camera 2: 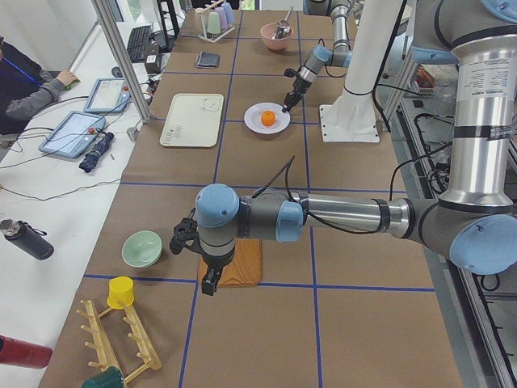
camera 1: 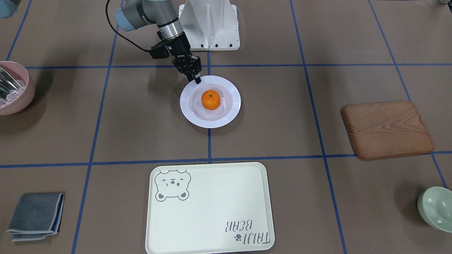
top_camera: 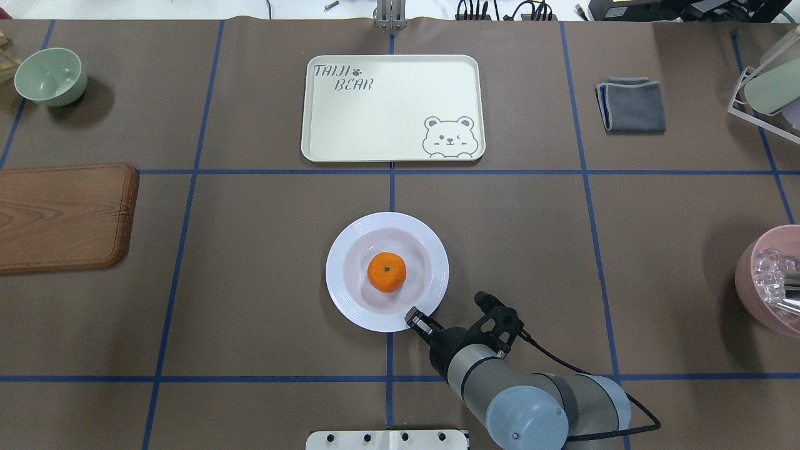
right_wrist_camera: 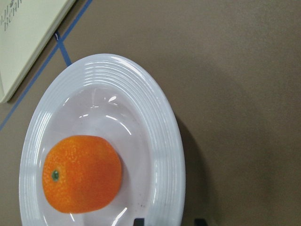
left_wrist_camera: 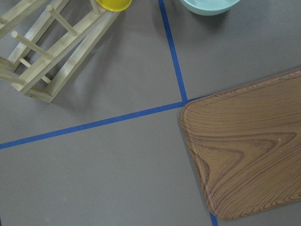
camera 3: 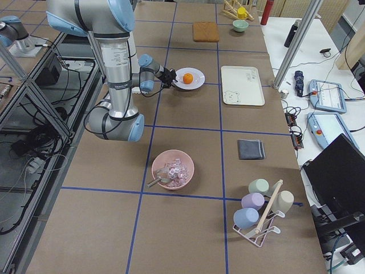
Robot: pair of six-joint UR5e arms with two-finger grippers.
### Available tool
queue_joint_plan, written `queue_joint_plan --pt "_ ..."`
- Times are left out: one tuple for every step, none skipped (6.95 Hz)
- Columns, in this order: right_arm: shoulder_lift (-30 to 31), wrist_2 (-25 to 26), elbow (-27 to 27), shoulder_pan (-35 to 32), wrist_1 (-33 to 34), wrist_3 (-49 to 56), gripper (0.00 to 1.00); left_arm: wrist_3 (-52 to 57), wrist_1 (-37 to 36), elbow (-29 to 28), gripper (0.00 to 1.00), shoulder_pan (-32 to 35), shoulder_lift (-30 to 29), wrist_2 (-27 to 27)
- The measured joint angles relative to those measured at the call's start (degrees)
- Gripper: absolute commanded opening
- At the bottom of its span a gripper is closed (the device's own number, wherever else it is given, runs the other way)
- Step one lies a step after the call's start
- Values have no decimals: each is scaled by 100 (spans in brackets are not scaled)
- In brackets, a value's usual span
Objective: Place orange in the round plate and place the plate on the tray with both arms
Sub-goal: 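Grasp the white plate rim with the right gripper and tilt it up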
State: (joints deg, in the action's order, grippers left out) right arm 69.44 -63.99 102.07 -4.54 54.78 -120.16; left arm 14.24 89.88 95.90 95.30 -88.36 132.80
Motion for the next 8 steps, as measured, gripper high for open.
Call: queue_joint_plan --pt "-55 3 5 -50 -1 -3 46 0 8 1 99 1 4 0" --pt "-112 30 -3 -98 -1 -27 46 0 11 8 99 0 6 0" --pt "-138 80 -35 -120 3 -79 49 0 12 10 99 -1 9 0" --pt "-148 105 -81 -122 7 -130 55 0 12 10 99 -1 10 0" --pt "-162 117 -138 -121 10 -158 60 0 12 9 99 2 11 0" --pt "-190 122 -197 -119 9 -172 60 0 12 10 99 3 11 0" --pt "-222 123 -241 -118 7 -179 51 0 12 13 99 3 11 0" --pt "-263 131 -275 -114 9 -213 50 0 12 16 99 3 11 0"
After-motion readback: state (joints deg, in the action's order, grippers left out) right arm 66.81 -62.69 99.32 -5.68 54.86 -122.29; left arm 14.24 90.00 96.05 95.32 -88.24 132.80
